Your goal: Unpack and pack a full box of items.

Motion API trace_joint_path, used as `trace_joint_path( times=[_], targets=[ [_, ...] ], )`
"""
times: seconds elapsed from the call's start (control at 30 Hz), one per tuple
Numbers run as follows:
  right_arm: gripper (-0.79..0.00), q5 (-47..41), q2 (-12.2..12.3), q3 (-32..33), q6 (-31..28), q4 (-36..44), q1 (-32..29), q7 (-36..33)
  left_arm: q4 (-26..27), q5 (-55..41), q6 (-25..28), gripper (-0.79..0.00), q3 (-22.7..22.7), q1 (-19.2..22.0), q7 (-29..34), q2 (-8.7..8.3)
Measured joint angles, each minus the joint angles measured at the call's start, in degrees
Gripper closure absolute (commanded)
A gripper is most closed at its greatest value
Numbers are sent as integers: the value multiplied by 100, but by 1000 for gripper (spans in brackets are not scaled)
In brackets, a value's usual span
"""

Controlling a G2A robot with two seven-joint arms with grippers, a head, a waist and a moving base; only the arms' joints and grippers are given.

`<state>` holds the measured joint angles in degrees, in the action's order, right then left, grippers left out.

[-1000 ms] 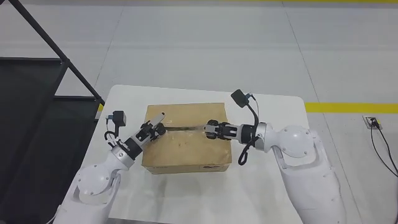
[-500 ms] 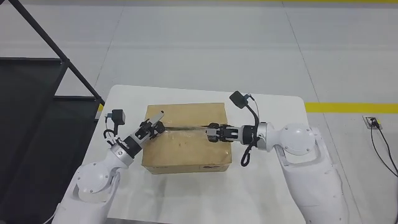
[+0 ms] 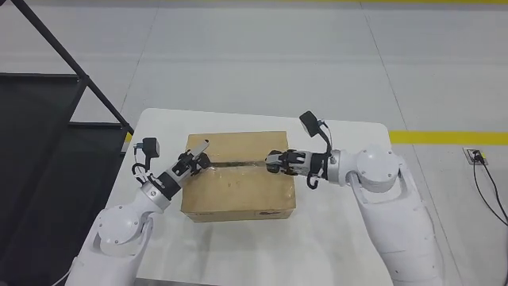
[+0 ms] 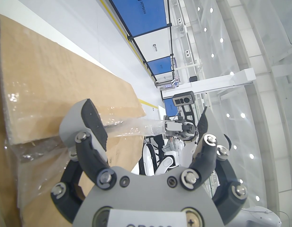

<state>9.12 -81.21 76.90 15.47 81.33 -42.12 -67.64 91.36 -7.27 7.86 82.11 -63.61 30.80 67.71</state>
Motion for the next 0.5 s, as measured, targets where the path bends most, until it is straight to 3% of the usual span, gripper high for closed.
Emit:
trace_joint_path(
  times=[0.5],
  targets=[
    [0,-268,123,-135,815,-349,258,-166,-66,-1,-21,-785,-58,75,0,-7]
  ],
)
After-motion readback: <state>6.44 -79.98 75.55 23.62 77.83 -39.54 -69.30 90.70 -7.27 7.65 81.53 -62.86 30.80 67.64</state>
